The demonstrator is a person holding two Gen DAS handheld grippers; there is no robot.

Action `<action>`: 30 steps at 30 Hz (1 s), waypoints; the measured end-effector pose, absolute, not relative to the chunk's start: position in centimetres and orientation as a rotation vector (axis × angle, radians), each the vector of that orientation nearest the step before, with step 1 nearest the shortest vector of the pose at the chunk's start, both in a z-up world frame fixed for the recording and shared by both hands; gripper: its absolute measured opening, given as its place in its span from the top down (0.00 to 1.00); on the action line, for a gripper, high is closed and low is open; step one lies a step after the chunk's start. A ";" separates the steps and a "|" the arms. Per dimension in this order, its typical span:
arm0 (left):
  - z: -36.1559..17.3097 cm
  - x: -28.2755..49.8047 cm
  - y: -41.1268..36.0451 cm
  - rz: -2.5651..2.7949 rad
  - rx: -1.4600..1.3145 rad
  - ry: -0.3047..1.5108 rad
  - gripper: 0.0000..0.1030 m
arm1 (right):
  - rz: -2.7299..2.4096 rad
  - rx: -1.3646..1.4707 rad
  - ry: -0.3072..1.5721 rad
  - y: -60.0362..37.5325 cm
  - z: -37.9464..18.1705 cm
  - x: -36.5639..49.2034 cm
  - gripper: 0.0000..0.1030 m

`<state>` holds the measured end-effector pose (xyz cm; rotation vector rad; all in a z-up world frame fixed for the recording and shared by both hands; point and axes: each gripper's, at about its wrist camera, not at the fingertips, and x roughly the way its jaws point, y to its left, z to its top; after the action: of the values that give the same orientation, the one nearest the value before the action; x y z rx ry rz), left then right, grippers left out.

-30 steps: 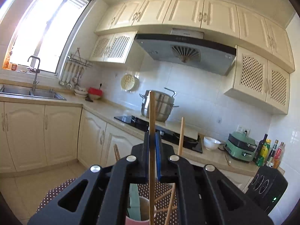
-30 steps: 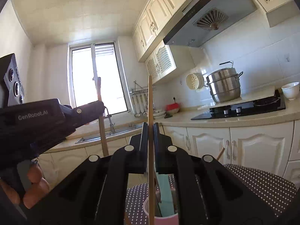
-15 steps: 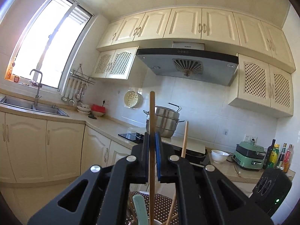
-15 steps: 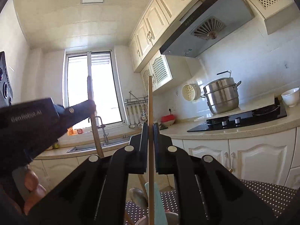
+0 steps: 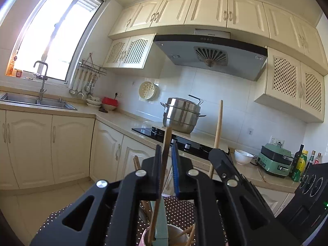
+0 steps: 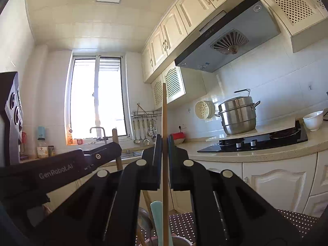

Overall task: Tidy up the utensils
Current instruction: 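Open both tools to drop the chopsticks into the pink cup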

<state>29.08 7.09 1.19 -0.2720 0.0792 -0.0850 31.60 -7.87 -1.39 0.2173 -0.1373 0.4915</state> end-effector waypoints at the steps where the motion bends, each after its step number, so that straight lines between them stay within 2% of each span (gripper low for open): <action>1: 1.1 29.0 7.1 -0.085 -0.273 0.081 0.71 | 0.488 0.216 -0.139 -7.9 -1.4 31.6 0.94; 22: 0.6 28.5 7.4 -0.040 -0.263 0.125 0.64 | 0.438 0.194 -0.160 -7.8 -1.9 31.0 0.93; 24: 0.6 28.4 7.6 -0.040 -0.273 0.125 0.63 | 0.431 0.193 -0.152 -7.8 -1.8 31.0 0.87; 26: 0.7 28.2 7.9 -0.045 -0.289 0.124 0.62 | 0.424 0.198 -0.141 -8.0 -1.9 31.0 0.68; 27: 0.8 28.1 8.0 -0.044 -0.288 0.124 0.61 | 0.429 0.197 -0.133 -8.1 -1.9 31.0 0.63; 28: 0.8 28.0 8.0 -0.039 -0.282 0.123 0.61 | 0.430 0.195 -0.129 -8.2 -1.9 31.0 0.60; 30: 0.9 27.8 8.0 -0.038 -0.282 0.124 0.60 | 0.424 0.185 -0.132 -8.2 -1.8 30.6 0.60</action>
<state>27.75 7.97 0.91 -0.2824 0.1241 -0.0382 30.64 -8.22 -1.77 0.1848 -0.1319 0.4239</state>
